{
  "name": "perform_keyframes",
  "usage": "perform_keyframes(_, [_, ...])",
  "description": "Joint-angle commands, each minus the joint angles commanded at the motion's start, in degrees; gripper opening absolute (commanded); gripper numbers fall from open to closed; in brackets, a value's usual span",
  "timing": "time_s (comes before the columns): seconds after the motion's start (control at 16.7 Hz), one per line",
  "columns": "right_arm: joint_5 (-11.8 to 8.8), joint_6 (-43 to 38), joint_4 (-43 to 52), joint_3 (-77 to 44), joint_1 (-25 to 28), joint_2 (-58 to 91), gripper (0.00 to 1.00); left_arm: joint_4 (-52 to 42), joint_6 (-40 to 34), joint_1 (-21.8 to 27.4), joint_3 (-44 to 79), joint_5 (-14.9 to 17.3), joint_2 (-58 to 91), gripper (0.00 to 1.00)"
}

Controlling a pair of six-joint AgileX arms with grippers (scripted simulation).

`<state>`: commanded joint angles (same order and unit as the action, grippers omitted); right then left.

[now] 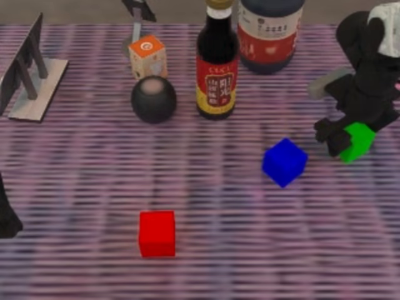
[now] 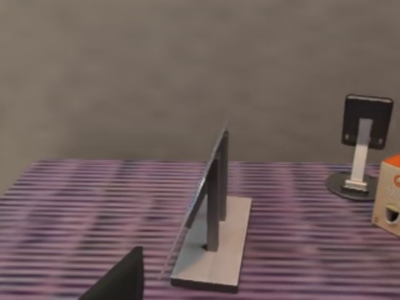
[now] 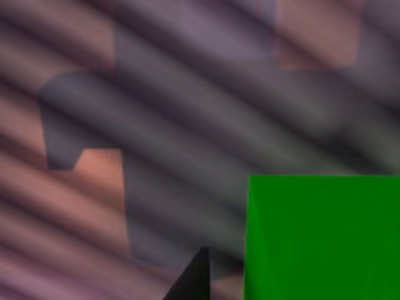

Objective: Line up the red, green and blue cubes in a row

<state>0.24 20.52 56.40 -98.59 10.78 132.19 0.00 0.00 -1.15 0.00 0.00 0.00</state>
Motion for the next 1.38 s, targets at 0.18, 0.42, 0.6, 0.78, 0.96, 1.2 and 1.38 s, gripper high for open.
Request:
perform_keyframes(0.18, [0.0, 0.0, 0.0, 0.0, 0.0, 0.0, 0.25, 0.0, 0.0, 0.0, 0.0, 0.0, 0.0, 1.0])
perform_keyframes(0.42, [0.0, 0.0, 0.0, 0.0, 0.0, 0.0, 0.0, 0.0, 0.0, 0.0, 0.0, 0.0, 0.0, 1.0])
perform_keyframes(0.6, [0.0, 0.0, 0.0, 0.0, 0.0, 0.0, 0.0, 0.0, 0.0, 0.0, 0.0, 0.0, 0.0, 1.0])
perform_keyframes(0.78, [0.0, 0.0, 0.0, 0.0, 0.0, 0.0, 0.0, 0.0, 0.0, 0.0, 0.0, 0.0, 0.0, 1.0])
perform_keyframes(0.96, [0.03, -0.01, 0.27, -0.22, -0.11, -0.22, 0.0, 0.0, 0.0, 0.0, 0.0, 0.0, 0.0, 1.0])
perform_keyframes(1.2, [-0.03, -0.05, 7.05, -5.07, 0.02, -1.8, 0.0, 0.0, 0.0, 0.0, 0.0, 0.0, 0.0, 1.0])
perform_keyframes(1.38, [-0.01, 0.05, 12.87, -9.12, 0.29, -3.49, 0.0, 0.0, 0.0, 0.0, 0.0, 0.0, 0.0, 1.0])
